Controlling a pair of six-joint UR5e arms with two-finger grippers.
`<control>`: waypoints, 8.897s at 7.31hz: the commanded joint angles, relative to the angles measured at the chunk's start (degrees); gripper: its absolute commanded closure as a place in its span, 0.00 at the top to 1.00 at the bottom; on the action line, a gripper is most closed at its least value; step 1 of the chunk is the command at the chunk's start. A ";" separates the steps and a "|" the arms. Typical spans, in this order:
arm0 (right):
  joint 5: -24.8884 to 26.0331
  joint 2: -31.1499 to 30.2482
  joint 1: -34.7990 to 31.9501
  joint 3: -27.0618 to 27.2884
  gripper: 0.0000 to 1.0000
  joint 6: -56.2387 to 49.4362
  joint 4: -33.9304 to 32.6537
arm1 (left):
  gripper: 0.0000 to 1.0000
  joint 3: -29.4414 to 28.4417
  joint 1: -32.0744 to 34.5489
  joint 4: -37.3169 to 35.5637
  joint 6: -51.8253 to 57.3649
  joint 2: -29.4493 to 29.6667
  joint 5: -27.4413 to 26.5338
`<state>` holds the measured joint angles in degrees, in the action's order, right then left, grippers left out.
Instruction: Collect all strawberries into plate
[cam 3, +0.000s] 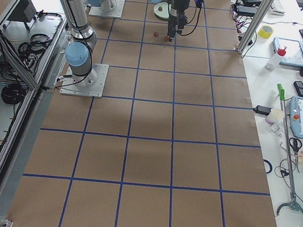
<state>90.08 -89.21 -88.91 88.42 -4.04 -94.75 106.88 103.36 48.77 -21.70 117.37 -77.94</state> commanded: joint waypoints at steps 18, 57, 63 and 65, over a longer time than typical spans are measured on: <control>-0.08 0.26 -0.03 0.00 1.00 -0.09 0.00 | 1.00 -6.60 -22.77 30.51 27.50 -6.18 -17.77; -0.17 0.35 -0.03 0.00 1.00 -0.09 0.00 | 1.00 -24.69 -15.31 43.60 20.22 -21.83 -15.14; -0.17 0.35 -0.03 0.00 1.00 -0.09 0.00 | 1.00 -20.67 -14.85 44.75 20.64 -25.52 -10.92; -0.17 0.35 -0.03 0.00 1.00 -0.09 0.00 | 1.00 -20.75 -14.85 44.66 20.64 -25.61 -10.92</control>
<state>89.91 -88.86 -88.94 88.42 -4.13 -94.75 85.98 88.52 93.46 -1.06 91.84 -88.86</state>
